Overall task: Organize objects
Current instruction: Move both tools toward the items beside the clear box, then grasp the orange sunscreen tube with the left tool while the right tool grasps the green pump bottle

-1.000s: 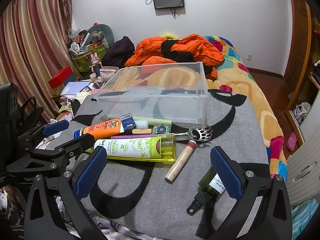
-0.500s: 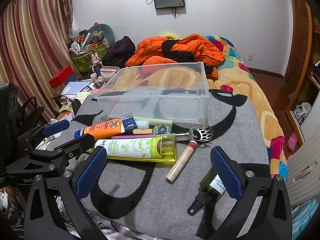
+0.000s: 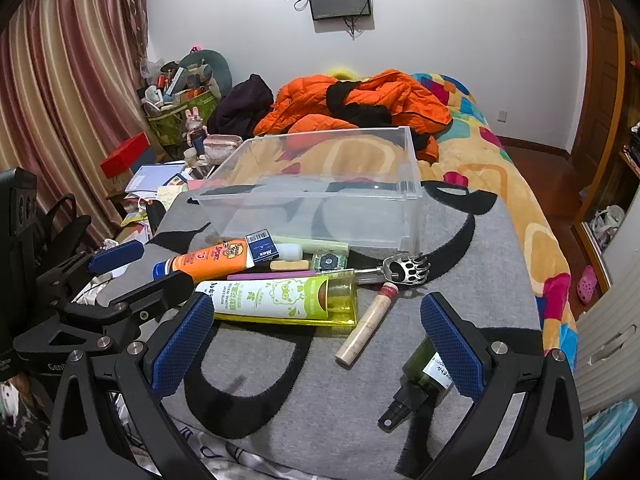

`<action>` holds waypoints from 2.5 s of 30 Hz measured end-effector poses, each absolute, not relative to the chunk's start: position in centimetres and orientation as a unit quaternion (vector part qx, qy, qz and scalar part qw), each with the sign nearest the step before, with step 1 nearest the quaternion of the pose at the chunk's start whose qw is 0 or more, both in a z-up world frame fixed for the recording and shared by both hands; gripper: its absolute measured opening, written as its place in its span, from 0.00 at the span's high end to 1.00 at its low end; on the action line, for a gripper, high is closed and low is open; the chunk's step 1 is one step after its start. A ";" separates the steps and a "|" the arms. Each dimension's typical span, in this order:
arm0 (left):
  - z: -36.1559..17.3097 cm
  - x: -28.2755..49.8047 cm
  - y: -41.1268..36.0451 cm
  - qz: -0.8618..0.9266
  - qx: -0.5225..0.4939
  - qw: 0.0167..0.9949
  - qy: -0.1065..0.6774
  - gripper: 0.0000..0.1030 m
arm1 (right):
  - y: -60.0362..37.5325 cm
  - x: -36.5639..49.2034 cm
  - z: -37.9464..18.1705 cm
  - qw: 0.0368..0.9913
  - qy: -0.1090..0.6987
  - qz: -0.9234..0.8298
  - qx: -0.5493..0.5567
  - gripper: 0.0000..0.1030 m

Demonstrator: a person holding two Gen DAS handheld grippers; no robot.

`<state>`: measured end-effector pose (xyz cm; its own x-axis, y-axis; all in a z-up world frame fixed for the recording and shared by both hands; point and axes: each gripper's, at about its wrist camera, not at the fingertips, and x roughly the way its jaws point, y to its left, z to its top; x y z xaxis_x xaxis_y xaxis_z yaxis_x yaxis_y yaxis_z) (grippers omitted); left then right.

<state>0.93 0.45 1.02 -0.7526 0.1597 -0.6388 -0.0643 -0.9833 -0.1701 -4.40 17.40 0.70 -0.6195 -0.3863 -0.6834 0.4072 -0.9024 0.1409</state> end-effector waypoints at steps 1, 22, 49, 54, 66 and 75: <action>1.0 0.9 0.4 0.934 -0.346 0.061 -0.069 0.03 | 17.4 -4.4 0.7 0.221 0.013 -0.900 0.377 0.01; -3.0 -4.1 -5.5 0.907 -0.412 0.049 -0.077 0.15 | 22.7 -6.0 -2.3 0.130 -0.009 -0.896 0.424 0.21; -6.2 -9.3 -2.9 0.833 -0.517 0.192 0.039 0.35 | 24.1 -9.5 -7.5 0.124 -0.051 -0.852 0.506 0.53; -5.7 -8.2 -3.3 0.831 -0.522 0.179 0.074 0.45 | 24.0 -9.5 -7.5 0.124 -0.041 -0.854 0.504 0.63; -6.2 -8.1 -3.2 0.820 -0.538 0.165 0.100 0.48 | 24.0 -9.6 -7.5 0.129 -0.030 -0.853 0.505 0.63; -6.4 -8.6 -2.9 0.810 -0.549 0.168 0.116 0.51 | 23.4 -9.6 -7.6 0.132 -0.009 -0.856 0.500 0.63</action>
<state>-8.56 -2.86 -6.38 -0.3403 0.1447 -0.9291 -0.3994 -0.9168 0.0035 -9.59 23.40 -7.55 -0.4651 -0.2353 -0.8534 0.2167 -0.9650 0.1479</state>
